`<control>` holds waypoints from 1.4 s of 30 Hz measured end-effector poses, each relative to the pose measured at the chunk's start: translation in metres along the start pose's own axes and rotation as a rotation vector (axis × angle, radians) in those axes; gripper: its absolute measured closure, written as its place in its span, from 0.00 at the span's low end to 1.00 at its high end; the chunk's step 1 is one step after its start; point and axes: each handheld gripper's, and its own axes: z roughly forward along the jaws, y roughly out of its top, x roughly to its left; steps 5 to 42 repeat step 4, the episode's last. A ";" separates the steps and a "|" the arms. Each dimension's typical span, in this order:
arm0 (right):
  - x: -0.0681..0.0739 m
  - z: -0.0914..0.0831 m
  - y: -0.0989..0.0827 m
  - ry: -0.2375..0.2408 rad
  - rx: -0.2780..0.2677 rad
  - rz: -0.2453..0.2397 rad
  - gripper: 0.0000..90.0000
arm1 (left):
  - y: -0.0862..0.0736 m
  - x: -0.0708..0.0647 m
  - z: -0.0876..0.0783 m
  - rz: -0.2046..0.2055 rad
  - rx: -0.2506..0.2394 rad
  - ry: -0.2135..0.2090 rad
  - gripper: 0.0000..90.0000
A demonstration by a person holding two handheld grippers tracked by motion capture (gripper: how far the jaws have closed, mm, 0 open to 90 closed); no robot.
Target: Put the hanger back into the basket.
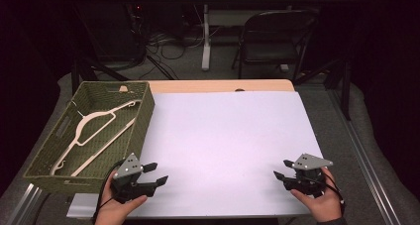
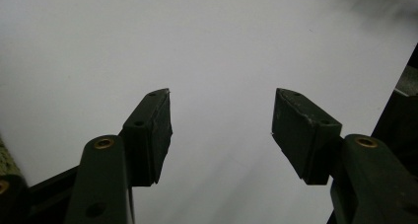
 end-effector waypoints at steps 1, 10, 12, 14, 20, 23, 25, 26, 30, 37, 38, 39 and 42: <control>0.000 0.000 0.000 0.000 0.000 0.000 0.51 | -0.001 0.000 0.002 -0.005 -0.003 -0.003 0.45; -0.001 -0.001 -0.002 -0.043 -0.014 -0.010 0.49 | -0.003 0.000 0.013 -0.034 -0.012 -0.020 0.42; -0.001 -0.001 -0.002 -0.043 -0.014 -0.010 0.49 | -0.003 0.000 0.013 -0.034 -0.012 -0.020 0.42; -0.001 -0.001 -0.002 -0.043 -0.014 -0.010 0.49 | -0.003 0.000 0.013 -0.034 -0.012 -0.020 0.42; -0.001 -0.001 -0.002 -0.043 -0.014 -0.010 0.49 | -0.003 0.000 0.013 -0.034 -0.012 -0.020 0.42; -0.001 -0.001 -0.002 -0.043 -0.014 -0.010 0.49 | -0.003 0.000 0.013 -0.034 -0.012 -0.020 0.42; -0.001 -0.001 -0.002 -0.043 -0.014 -0.010 0.49 | -0.003 0.000 0.013 -0.034 -0.012 -0.020 0.42; -0.001 -0.001 -0.002 -0.043 -0.014 -0.010 0.49 | -0.003 0.000 0.013 -0.034 -0.012 -0.020 0.42; -0.001 -0.001 -0.002 -0.043 -0.014 -0.010 0.49 | -0.003 0.000 0.013 -0.034 -0.012 -0.020 0.42; -0.001 -0.001 -0.002 -0.043 -0.014 -0.010 0.49 | -0.003 0.000 0.013 -0.034 -0.012 -0.020 0.42; -0.001 -0.001 -0.002 -0.043 -0.014 -0.010 0.49 | -0.003 0.000 0.013 -0.034 -0.012 -0.020 0.42; -0.001 -0.001 -0.002 -0.043 -0.014 -0.010 0.49 | -0.003 0.000 0.013 -0.034 -0.012 -0.020 0.42; -0.001 -0.001 -0.002 -0.043 -0.014 -0.010 0.49 | -0.003 0.000 0.013 -0.034 -0.012 -0.020 0.42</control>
